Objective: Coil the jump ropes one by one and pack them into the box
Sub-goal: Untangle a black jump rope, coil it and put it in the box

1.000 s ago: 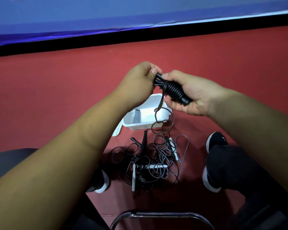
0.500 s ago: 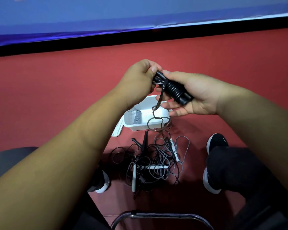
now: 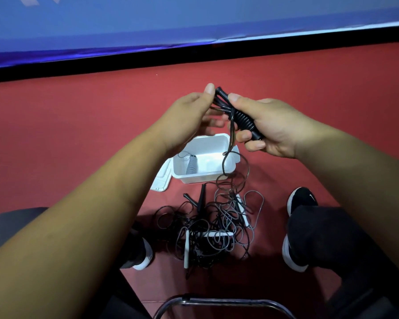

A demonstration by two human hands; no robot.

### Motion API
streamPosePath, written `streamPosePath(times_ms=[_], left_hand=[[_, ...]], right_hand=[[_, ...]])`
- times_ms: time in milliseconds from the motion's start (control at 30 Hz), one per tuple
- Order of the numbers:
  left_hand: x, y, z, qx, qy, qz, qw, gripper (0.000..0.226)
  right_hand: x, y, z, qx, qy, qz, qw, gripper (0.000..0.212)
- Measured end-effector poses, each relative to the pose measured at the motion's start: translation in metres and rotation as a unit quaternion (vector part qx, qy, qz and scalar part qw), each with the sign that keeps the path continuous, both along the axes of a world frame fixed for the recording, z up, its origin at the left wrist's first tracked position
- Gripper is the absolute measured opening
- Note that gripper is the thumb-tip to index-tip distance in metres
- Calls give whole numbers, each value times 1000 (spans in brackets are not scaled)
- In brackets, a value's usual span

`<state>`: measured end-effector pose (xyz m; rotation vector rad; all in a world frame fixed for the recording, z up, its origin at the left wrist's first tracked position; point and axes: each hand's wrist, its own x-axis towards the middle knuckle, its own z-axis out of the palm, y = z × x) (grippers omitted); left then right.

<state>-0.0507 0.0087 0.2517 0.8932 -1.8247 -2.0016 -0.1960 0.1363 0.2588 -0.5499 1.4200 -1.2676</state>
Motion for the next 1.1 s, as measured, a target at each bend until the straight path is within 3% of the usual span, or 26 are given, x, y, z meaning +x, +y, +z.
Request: streamPosePath(times_ms=[100,167,300,567,733,900,1100], left_hand=[[2,1,-12,103,-75,-41,991,74],[6,3,-17,115,-92,-77,986,67],[15,1,-20,-12,-76,-146,986,39],[13,8,-21,-115,-86,-181,973,28],[14,11,-18,-140,-79,-202,966,27],[16,7,-14,-90,-91,-197,972,18],[16,7,-7,-84,-135,-173,972,15]], right_hand=[[-7,0,2,-21,22,-20,999,42],[-13,0,2,-22,67,-22,997,45],[-16,0,-1,6,180,-1,984,55],[-16,2,2,56,282,8,958,47],[-22,3,1,54,287,20,956,41],[-24,3,2,57,261,44,963,42],[-18,5,4,31,140,24,989,42]])
